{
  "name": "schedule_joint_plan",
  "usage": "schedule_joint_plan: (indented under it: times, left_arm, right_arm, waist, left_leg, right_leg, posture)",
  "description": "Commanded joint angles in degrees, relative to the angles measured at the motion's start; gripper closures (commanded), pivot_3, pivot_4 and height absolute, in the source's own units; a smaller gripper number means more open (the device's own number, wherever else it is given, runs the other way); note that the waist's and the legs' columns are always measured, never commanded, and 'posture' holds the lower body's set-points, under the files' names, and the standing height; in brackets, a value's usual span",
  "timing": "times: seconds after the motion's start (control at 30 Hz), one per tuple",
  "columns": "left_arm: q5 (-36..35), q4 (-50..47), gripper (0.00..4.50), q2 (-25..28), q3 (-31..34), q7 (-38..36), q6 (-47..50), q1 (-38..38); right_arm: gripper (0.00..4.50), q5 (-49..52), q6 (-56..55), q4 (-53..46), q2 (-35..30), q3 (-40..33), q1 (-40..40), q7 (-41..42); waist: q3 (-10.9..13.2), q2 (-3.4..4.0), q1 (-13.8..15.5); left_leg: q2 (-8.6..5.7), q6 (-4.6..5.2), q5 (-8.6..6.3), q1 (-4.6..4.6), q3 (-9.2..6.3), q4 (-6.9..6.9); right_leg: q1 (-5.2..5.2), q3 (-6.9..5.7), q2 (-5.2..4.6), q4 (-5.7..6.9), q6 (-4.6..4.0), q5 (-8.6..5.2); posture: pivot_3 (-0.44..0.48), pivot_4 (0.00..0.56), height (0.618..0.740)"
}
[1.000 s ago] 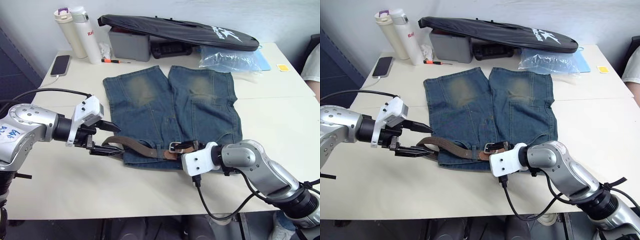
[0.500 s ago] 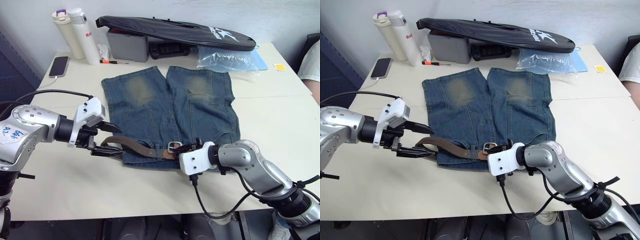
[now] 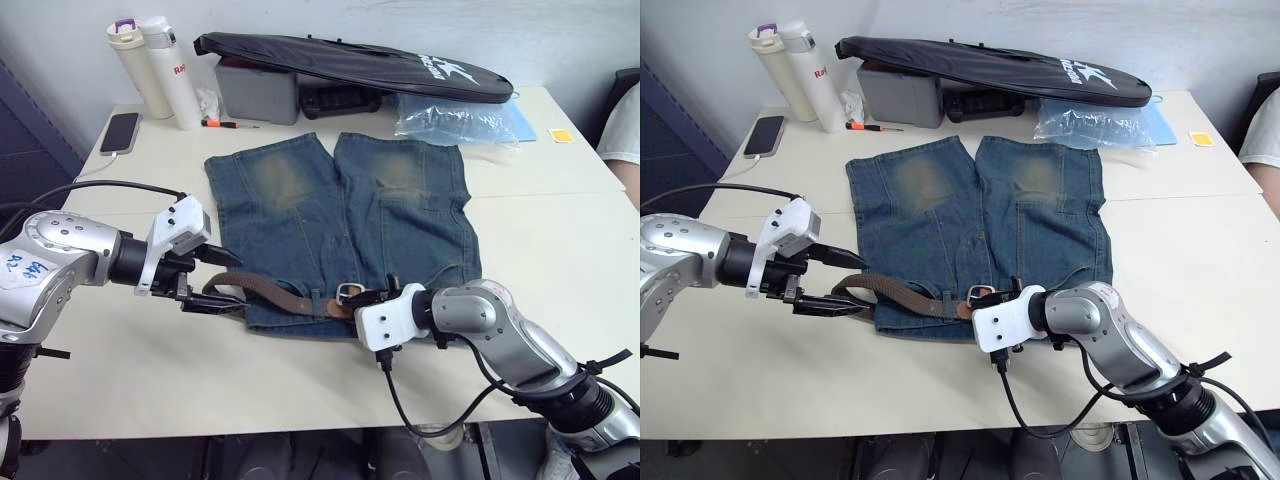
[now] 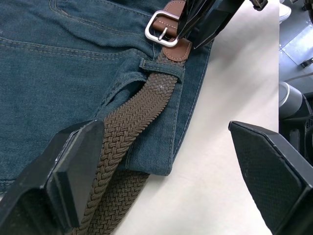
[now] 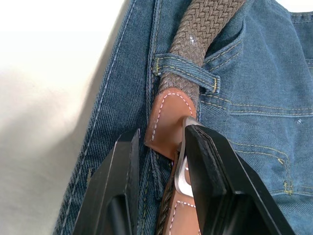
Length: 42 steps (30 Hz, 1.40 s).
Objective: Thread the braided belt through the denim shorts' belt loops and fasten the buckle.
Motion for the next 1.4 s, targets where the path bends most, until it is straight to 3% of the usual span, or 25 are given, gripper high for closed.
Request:
schedule_joint_plan:
  times: [0.03, 1.3, 1.4]
  left_arm:
    - [0.29, -1.41, 0.00, 0.32, 0.97, -0.75, 0.08, -0.02]
    - [1.59, -2.37, 0.00, 0.41, 0.60, -2.53, -0.11, 1.25]
    - [1.80, -2.28, 0.00, 0.40, 0.53, -2.71, -0.27, 1.22]
  right_arm:
    - [2.86, -0.88, -2.35, -0.04, 0.53, 0.27, -0.36, 0.25]
    - [2.86, -8.13, -18.82, 7.89, 2.25, -0.82, -0.88, -3.24]
    - [3.65, -7.68, -18.67, 7.68, 2.12, -0.91, -0.63, -2.94]
  waist:
    - [0.00, 0.00, -0.02]
    - [-0.11, -0.09, -0.17]
    - [-0.12, -0.10, -0.16]
  left_leg:
    - [0.00, 0.00, 0.00, 0.00, 0.00, 0.00]
    - [0.04, 0.08, -0.05, 0.23, 0.21, 0.11]
    - [0.04, 0.09, -0.06, 0.26, 0.24, 0.12]
  right_leg:
    - [0.00, 0.00, 0.00, 0.01, 0.00, 0.00]
    - [0.03, 0.29, 0.07, 0.23, -0.03, 0.00]
    - [0.04, 0.33, 0.07, 0.24, -0.03, 0.00]
  posture:
    - [0.000, 0.150, 0.740]
    - [0.000, 0.150, 0.740]
    - [0.000, 0.150, 0.740]
